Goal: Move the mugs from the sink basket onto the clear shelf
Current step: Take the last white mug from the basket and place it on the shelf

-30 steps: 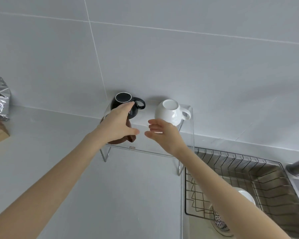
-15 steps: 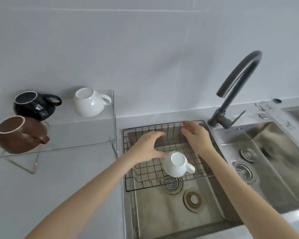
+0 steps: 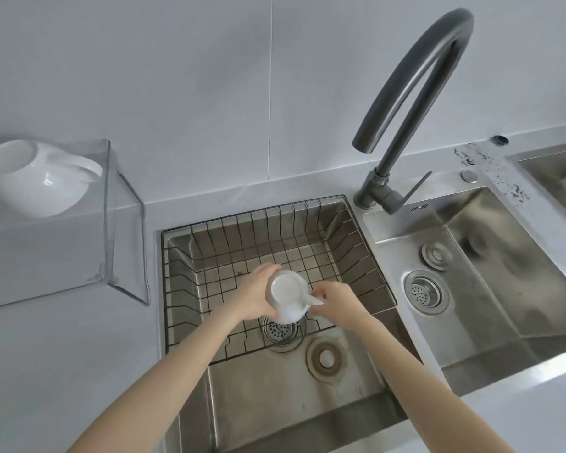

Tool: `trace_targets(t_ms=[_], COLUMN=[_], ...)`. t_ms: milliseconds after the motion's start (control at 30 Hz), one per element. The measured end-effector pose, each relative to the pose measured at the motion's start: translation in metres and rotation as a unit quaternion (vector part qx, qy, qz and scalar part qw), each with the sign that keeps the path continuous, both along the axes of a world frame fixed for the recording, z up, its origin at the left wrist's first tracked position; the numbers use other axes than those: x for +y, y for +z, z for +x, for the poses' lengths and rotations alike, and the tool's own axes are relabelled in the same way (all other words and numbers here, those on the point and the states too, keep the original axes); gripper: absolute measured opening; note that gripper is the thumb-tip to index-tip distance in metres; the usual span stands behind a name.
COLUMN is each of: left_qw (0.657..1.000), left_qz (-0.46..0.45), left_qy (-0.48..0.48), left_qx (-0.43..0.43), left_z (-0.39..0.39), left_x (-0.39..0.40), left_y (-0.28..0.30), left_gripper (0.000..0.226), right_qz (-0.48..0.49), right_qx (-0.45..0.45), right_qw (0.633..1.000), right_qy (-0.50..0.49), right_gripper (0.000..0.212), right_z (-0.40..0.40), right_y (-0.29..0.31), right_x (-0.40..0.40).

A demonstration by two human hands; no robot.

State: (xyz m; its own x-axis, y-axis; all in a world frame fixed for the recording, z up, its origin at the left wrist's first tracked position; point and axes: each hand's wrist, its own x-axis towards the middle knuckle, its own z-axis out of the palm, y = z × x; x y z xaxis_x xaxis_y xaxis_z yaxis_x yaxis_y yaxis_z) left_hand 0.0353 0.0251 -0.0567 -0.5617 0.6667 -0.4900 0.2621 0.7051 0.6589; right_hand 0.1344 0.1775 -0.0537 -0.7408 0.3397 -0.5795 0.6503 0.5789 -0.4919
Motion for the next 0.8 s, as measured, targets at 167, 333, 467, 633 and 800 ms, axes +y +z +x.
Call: trace_targets(t_ms=[167, 333, 467, 633, 800], left_qw=[1.000, 0.998, 0.996, 0.991, 0.979], left_qz=[0.007, 0.034, 0.058, 0.095, 0.143], left_qy=[0.007, 0.045, 0.072, 0.085, 0.121], left_qx=[-0.029, -0.038, -0.016, 0.040, 0.075], left_z=[-0.004, -0.006, -0.010, -0.026, -0.041], left_x=[0.000, -0.002, -0.008, -0.026, -0.059], left_y=[-0.011, -0.011, 0.004, 0.055, 0.118], left_gripper=[0.104, 0.099, 0.103, 0.100, 0.093], right_qz=[-0.012, -0.033, -0.033, -0.060, -0.083], right_qx=[0.035, 0.053, 0.089, 0.170, 0.263], right_qw=[0.999, 0.998, 0.995, 0.983, 0.961], right_qy=[-0.002, -0.007, -0.020, -0.018, -0.013], right_gripper=[0.014, 0.013, 0.016, 0.012, 0.009], right_z=[-0.003, -0.005, -0.009, -0.023, -0.041], right_y=[-0.005, -0.004, 0.012, 0.059, 0.114], right_x=[0.002, 0.003, 0.002, -0.008, -0.034])
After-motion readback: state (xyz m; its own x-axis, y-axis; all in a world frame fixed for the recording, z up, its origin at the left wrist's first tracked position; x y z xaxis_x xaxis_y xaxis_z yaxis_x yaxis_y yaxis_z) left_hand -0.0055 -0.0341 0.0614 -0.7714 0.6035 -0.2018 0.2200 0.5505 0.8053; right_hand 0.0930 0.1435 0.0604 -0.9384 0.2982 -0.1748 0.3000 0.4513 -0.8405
